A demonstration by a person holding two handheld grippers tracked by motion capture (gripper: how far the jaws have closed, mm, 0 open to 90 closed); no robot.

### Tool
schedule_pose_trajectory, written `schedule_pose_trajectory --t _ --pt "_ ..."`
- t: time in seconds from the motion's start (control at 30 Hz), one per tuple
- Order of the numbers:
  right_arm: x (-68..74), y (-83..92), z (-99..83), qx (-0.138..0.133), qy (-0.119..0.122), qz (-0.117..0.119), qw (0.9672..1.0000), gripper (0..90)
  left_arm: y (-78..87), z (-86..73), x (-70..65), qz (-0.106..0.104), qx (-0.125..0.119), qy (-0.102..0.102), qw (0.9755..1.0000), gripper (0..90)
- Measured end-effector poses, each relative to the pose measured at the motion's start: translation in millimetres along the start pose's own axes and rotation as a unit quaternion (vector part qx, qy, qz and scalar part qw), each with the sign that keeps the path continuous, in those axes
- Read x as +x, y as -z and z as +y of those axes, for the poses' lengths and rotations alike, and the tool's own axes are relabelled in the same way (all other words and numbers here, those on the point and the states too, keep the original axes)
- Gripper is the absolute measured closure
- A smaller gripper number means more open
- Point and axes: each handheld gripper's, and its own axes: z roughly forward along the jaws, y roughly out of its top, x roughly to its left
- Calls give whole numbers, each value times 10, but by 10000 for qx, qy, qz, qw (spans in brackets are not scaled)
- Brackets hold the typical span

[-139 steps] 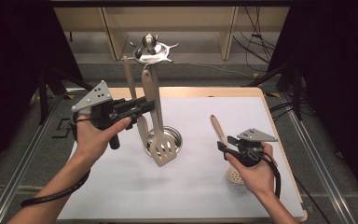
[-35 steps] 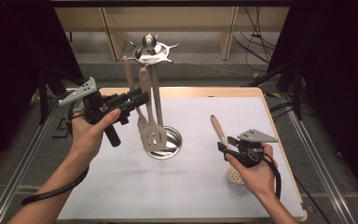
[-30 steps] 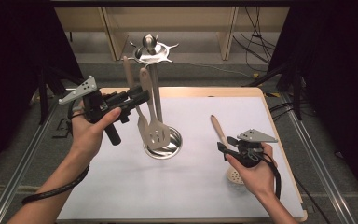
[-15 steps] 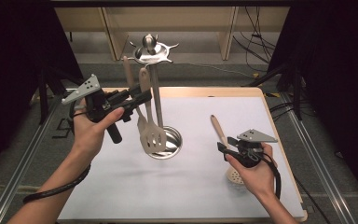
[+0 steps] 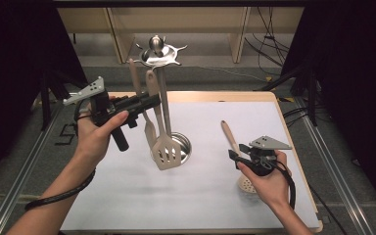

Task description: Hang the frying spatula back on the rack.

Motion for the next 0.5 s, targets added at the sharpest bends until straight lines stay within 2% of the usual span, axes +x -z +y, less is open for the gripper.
schedule_pose_trajectory --t 0.1,0.17,0.23,0.27,0.33,0.37,0.43,0.5 --pt "-2 1 -1 37 -28 58 10000 545 6 -6 12 -79 -18 112 9999 691" --pt "27 9 -4 90 -195 28 9998 545 5 -11 22 -132 -24 166 9998 691" --pt "24 7 -3 83 -160 29 9998 545 4 -13 27 -141 -18 211 9997 691" --pt "-2 -1 0 37 -5 53 10000 545 2 -13 30 -148 -17 215 9997 691" --pt "29 8 -4 50 -140 11 9999 545 -2 -12 38 -172 -12 253 9995 690" --pt "26 9 -6 57 -124 16 9999 545 -2 -12 40 -163 4 299 9994 690" --pt "-11 -5 -4 -62 56 31 10000 545 -5 -7 51 -197 6 363 9991 689" --pt "-12 7 0 -17 46 30 10000 545 -9 -8 63 -226 3 441 9988 687"
